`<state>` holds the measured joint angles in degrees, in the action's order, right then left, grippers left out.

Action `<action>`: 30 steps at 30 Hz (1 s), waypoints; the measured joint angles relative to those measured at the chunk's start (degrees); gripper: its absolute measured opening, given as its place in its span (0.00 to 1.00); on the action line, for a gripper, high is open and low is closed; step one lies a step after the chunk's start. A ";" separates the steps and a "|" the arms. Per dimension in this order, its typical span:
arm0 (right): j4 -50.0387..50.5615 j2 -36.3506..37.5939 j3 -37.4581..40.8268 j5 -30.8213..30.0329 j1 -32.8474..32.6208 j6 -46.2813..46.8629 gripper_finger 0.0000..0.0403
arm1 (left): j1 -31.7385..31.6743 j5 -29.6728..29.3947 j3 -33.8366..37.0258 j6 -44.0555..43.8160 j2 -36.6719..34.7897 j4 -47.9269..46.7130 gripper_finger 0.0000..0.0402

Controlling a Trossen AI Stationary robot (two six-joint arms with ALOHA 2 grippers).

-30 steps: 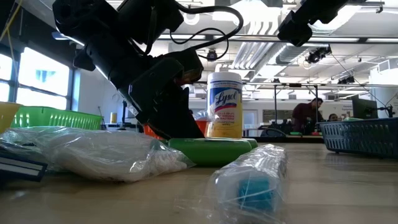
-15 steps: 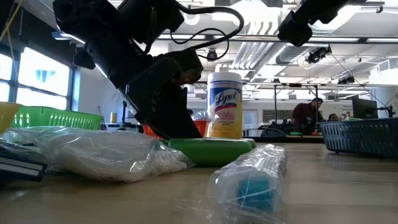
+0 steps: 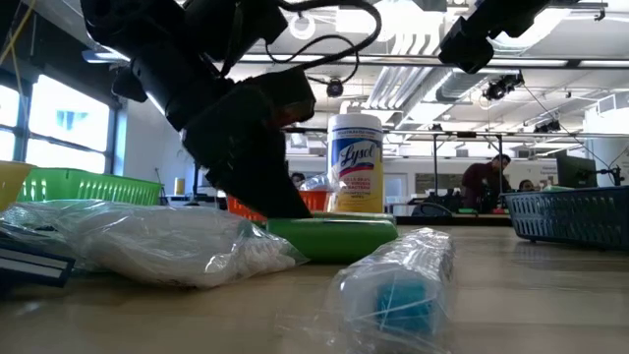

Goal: Pick & Place Travel size toiletries
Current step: Put the green shampoo into the top black bin

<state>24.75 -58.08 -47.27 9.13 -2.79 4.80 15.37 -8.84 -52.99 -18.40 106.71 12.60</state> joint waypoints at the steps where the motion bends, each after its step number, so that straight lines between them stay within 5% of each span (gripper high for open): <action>1: 0.06 0.00 0.00 0.00 0.00 -0.02 0.50 | -0.10 -0.24 0.00 0.12 -0.39 -0.16 0.46; 15: 1.71 0.02 0.02 0.00 0.00 -0.02 0.50 | -0.78 -0.97 -0.04 3.38 -8.17 -4.65 0.46; 30: 2.52 0.02 0.02 -0.20 0.22 -0.42 0.50 | -4.07 -4.82 -0.05 10.91 -29.57 -9.97 0.46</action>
<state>27.28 -58.06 -47.24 8.93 -2.57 4.38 11.29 -13.66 -53.04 -7.49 77.13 2.63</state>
